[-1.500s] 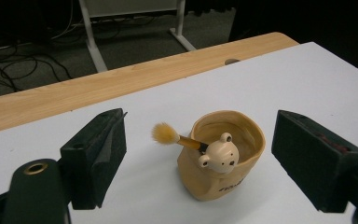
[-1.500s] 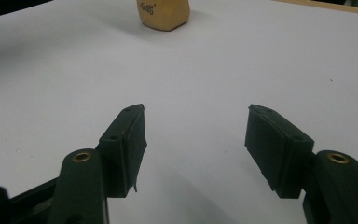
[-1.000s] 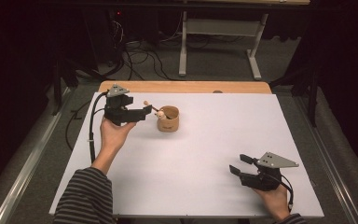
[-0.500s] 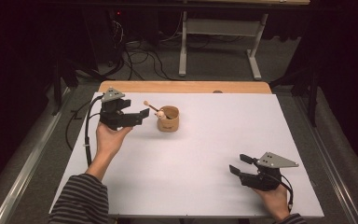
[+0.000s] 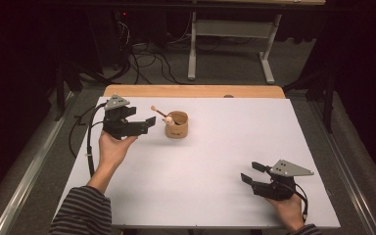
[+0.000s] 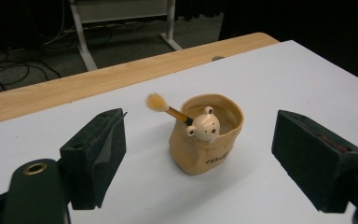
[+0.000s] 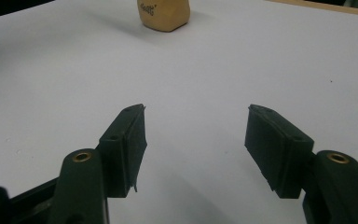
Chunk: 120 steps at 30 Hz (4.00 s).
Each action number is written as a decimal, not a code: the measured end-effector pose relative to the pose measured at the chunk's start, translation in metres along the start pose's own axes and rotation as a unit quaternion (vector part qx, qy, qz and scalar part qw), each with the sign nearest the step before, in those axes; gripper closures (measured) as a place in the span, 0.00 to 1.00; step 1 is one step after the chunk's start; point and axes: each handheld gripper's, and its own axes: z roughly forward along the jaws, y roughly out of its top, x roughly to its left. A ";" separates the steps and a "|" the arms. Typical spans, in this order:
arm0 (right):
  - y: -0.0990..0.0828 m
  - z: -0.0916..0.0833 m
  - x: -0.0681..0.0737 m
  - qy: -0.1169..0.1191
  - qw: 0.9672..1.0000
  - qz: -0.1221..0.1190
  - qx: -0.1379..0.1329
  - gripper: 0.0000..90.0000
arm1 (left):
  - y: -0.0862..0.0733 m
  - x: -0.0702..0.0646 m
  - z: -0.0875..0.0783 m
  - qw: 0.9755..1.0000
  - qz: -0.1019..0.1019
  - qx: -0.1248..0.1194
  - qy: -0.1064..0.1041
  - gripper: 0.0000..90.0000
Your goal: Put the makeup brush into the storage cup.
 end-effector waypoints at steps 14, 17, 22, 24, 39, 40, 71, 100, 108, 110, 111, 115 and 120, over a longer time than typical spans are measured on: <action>0.000 0.000 0.000 0.000 1.000 -0.001 0.001 0.45 | -0.006 -0.001 -0.014 1.000 0.000 -0.015 -0.006 0.20; 0.000 0.001 0.000 -0.001 1.000 0.001 0.002 0.45 | -0.006 -0.002 -0.015 1.000 0.000 -0.014 -0.008 0.21; 0.000 0.000 0.000 0.000 1.000 0.000 0.001 0.45 | -0.009 -0.004 -0.018 1.000 0.001 -0.017 -0.013 0.21; 0.000 0.000 0.000 0.000 1.000 0.000 0.001 0.45 | -0.010 -0.005 -0.019 1.000 0.000 -0.017 -0.014 0.21; 0.000 0.001 0.000 0.000 1.000 -0.001 0.003 0.45 | -0.018 -0.010 -0.026 1.000 0.000 -0.012 -0.026 0.21; 0.000 0.001 0.000 0.000 1.000 0.000 0.002 0.45 | -0.018 -0.010 -0.027 1.000 0.001 -0.011 -0.026 0.21; 0.000 0.001 0.000 0.001 1.000 0.000 0.002 0.45 | -0.030 -0.021 -0.033 0.999 0.006 -0.001 -0.043 0.21; 0.000 0.001 0.000 0.000 1.000 0.001 0.003 0.45 | -0.055 -0.028 -0.035 0.998 -0.002 0.001 -0.068 0.21; 0.000 0.001 0.000 0.000 1.000 0.002 0.004 0.45 | -0.062 -0.028 -0.035 0.998 -0.004 0.004 -0.067 0.21; 0.000 0.001 0.000 0.000 1.000 0.002 0.004 0.45 | -0.062 -0.028 -0.035 0.998 -0.004 0.005 -0.066 0.21; 0.000 0.001 0.000 0.000 1.000 0.002 0.005 0.45 | -0.063 -0.028 -0.036 0.998 -0.004 0.005 -0.065 0.21; 0.000 0.001 0.000 0.000 1.000 0.002 0.004 0.45 | -0.064 -0.029 -0.036 0.998 -0.004 0.006 -0.066 0.22; 0.000 0.001 0.000 0.001 1.000 0.002 0.005 0.45 | -0.067 -0.029 -0.037 0.998 -0.003 0.008 -0.066 0.22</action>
